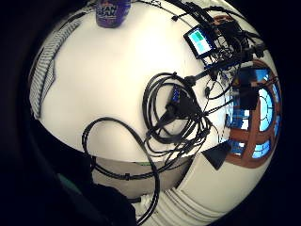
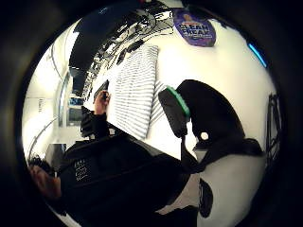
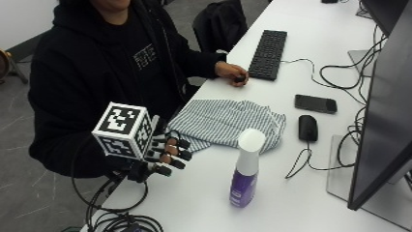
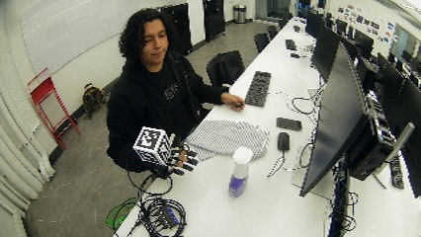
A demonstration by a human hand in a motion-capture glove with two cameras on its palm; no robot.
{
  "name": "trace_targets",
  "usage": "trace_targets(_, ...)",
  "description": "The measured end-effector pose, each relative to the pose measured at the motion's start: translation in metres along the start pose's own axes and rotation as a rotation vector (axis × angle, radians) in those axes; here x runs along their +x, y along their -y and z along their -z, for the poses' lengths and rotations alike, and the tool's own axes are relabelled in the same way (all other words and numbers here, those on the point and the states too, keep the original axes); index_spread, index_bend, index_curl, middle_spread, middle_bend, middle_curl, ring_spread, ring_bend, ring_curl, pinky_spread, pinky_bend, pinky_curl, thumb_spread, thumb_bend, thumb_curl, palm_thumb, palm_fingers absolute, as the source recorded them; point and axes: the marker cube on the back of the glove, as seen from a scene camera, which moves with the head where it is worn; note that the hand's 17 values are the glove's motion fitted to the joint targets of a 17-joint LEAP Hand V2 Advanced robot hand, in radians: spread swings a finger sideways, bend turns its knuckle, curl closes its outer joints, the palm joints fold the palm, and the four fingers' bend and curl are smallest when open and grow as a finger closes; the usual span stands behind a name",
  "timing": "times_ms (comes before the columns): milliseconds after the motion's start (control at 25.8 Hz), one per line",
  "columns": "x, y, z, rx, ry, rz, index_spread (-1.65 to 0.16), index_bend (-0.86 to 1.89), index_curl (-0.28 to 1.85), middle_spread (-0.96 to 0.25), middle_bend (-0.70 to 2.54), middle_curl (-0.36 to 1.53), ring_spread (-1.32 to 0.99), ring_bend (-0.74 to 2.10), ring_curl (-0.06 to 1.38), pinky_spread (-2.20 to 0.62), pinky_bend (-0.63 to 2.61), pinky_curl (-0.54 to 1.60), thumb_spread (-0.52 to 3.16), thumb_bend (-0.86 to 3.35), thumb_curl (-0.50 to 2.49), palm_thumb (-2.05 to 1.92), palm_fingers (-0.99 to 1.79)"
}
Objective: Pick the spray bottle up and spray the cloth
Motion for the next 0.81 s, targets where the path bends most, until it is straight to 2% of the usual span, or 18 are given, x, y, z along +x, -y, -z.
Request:
trace_targets(232, 0.014, 0.042, 0.008, 0.028, 0.023, -0.047, -0.43, 0.16, 0.21, -0.16, 0.24, 0.23, -0.15, 0.41, 0.21, 0.14, 0.17, 0.18, 1.21, 0.15, 0.17, 0.41, 0.19)
trace_targets(426, 0.01, 0.101, 0.013, 0.137, 0.07, -0.134, -0.43, 0.14, 0.21, -0.15, 0.28, 0.26, -0.15, 0.45, 0.23, 0.14, 0.16, 0.19, 1.22, 0.13, 0.19, 0.43, 0.22)
trace_targets(813, 0.019, 0.142, 0.018, 0.151, 0.168, -0.189, -0.4, 0.07, 0.18, -0.13, 0.3, 0.29, -0.15, 0.56, 0.28, 0.12, 0.24, 0.23, 1.22, 0.11, 0.22, 0.52, 0.28)
